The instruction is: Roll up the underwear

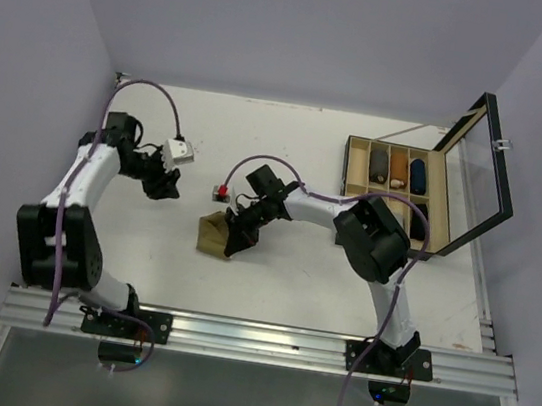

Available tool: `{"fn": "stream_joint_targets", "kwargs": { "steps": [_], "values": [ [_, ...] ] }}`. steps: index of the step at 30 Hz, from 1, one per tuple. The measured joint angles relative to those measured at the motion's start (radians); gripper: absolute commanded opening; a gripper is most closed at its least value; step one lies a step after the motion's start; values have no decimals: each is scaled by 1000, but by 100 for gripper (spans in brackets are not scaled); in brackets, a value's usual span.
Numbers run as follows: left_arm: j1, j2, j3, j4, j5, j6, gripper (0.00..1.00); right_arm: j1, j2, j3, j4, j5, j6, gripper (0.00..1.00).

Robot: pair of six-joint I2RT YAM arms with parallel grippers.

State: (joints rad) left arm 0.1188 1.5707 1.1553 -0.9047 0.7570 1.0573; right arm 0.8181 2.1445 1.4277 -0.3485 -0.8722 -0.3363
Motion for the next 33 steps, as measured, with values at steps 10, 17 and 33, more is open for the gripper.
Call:
{"fn": "stream_joint_targets", "kwargs": {
  "steps": [10,17,33],
  "values": [
    [-229,-536,-468,105,-102,117,55,-63,241,249,-187,-251,189,0],
    [-391,-588,-609,191,-179,133,56,-69,319,331,-267,-311,266,0],
    [-546,-446,-636,417,-312,132,42,-78,372,375,-328,-351,369,0]
  ]
}}
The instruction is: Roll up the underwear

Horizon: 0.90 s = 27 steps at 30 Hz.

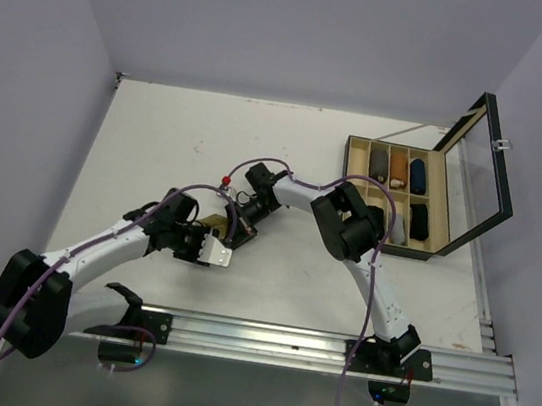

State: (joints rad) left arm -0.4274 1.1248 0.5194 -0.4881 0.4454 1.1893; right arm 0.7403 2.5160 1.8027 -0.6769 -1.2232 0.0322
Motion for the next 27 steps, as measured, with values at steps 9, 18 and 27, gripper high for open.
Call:
{"fn": "stream_joint_targets", "kwargs": {
  "steps": [9,18,27],
  "values": [
    [-18,210,108,-18,-36,-57,0,-26,-24,-33,-7,9,56,40],
    [79,465,338,-236,103,-79,0,-155,-230,-182,12,253,74,57],
    [211,892,749,-684,307,-62,1,-257,-457,-280,42,407,-61,57]
  ]
}}
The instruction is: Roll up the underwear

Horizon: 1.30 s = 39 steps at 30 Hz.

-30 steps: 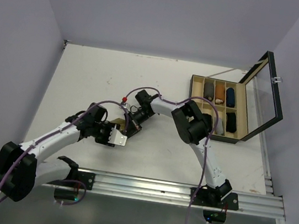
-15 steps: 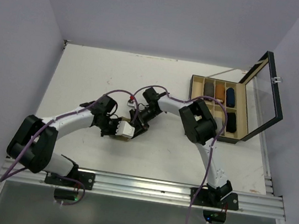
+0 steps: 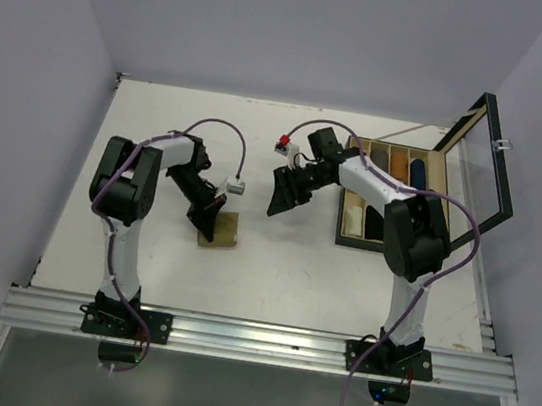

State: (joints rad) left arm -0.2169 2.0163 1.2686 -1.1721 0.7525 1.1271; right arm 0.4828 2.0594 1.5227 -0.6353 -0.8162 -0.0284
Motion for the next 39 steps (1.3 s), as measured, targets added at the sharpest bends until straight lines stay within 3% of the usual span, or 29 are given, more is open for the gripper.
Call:
{"fn": "stream_joint_targets", "kwargs": {
  "steps": [4,8,18,26,32,35,39],
  "values": [
    [34,192,179,-209,55,-18,3,39,-88,-14,11,18,-129,59],
    [41,260,220,-300,58,-35,3,144,-176,-74,30,88,-320,61],
    [40,269,200,-338,24,-35,5,426,-180,-135,200,271,-645,62],
    [40,269,200,-338,24,-35,5,488,-101,-150,272,331,-726,58],
    [40,269,200,-338,24,-35,9,492,-62,-182,330,341,-751,41],
    [40,271,200,-340,21,-35,14,493,-47,-198,375,354,-753,18],
    [40,271,199,-340,13,-36,21,493,-47,-199,382,352,-741,0]
  ]
}}
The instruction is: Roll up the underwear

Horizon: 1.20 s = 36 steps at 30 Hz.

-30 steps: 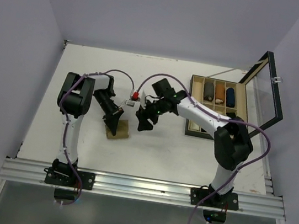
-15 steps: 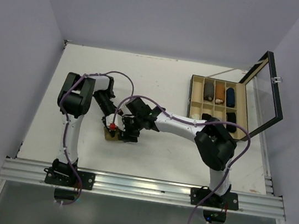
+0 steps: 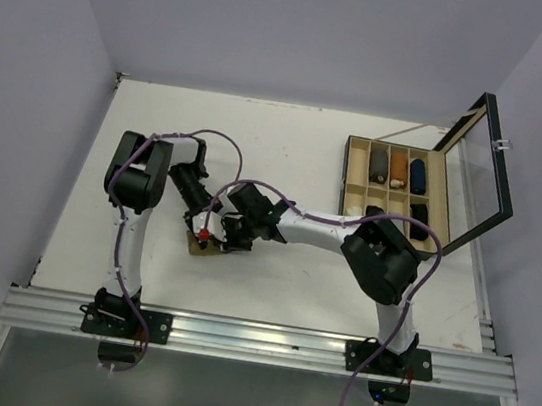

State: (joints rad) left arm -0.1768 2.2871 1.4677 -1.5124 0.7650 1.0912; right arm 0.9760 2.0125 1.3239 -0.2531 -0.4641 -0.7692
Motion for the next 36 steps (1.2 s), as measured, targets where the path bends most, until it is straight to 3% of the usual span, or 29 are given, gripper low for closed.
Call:
{"fn": "stream_joint_targets", "kwargs": {
  "steps": [6,9,16,19,23,28,32,36],
  "values": [
    [4,-42,-16,29,-2,21,43,-5,15,38,-48,-24,44,0],
    [34,-151,-49,128,3,59,44,-21,41,87,-108,-74,103,0],
    [279,-656,-222,445,5,77,46,-82,136,199,-262,-285,296,0],
    [319,-883,-361,518,-16,101,47,-115,196,247,-296,-384,383,0],
    [273,-1093,-559,552,-37,163,50,-165,298,333,-342,-526,503,0],
    [26,-1240,-769,623,-131,174,52,-195,371,385,-375,-623,567,0],
    [-129,-1249,-841,716,-193,139,52,-200,417,428,-410,-674,568,0],
    [-203,-1198,-849,823,-237,113,52,-207,432,435,-420,-699,566,0]
  ]
}}
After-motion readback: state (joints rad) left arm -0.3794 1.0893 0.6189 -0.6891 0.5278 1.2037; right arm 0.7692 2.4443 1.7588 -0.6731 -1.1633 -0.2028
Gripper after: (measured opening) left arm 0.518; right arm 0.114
